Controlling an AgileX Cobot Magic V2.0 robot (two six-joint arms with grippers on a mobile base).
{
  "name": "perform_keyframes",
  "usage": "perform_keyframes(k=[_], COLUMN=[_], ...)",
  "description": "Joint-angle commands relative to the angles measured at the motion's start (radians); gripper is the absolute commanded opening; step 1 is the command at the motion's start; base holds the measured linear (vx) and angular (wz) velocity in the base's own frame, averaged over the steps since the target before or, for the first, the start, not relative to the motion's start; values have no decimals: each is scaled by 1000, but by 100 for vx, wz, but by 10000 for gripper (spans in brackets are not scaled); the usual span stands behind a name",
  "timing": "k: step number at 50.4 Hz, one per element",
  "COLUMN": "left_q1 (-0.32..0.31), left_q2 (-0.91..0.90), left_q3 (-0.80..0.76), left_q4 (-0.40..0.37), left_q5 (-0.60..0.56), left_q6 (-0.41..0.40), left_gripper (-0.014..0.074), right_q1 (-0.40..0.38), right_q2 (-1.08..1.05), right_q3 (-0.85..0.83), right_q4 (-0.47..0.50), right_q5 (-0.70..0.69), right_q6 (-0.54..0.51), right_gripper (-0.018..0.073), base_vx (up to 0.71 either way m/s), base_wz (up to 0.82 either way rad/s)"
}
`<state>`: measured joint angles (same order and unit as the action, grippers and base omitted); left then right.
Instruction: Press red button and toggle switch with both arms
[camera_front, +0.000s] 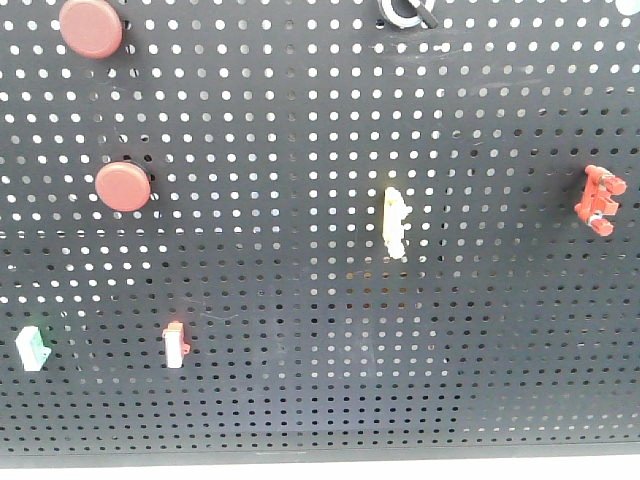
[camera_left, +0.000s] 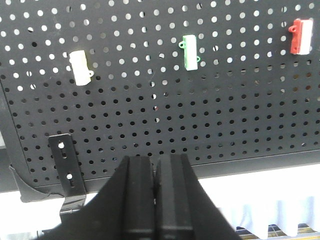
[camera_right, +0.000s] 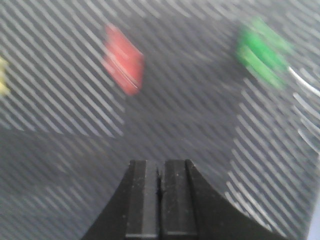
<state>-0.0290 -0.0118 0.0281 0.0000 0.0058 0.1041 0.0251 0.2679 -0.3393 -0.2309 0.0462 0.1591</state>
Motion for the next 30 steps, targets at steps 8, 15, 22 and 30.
perform_keyframes(k=[8, 15, 22, 30], left_q1=[0, 0, 0, 0], left_q2=[-16, -16, -16, -16], left_q3=[34, 34, 34, 34], left_q4=[0, 0, 0, 0], left_q5=[-85, -82, -80, -79], left_q6=[0, 0, 0, 0], left_gripper=[2, 2, 2, 2], right_q1=[-61, -3, 40, 41], right_q2=[-255, -284, -297, -295], right_q3=[303, 378, 382, 382], right_q4=[183, 189, 168, 168], right_q5=[-85, 44, 62, 48], right_q6=[-142, -122, -123, -123], right_gripper=[-3, -3, -3, -3], base_vx=[0, 0, 0, 0], base_wz=[0, 0, 0, 0])
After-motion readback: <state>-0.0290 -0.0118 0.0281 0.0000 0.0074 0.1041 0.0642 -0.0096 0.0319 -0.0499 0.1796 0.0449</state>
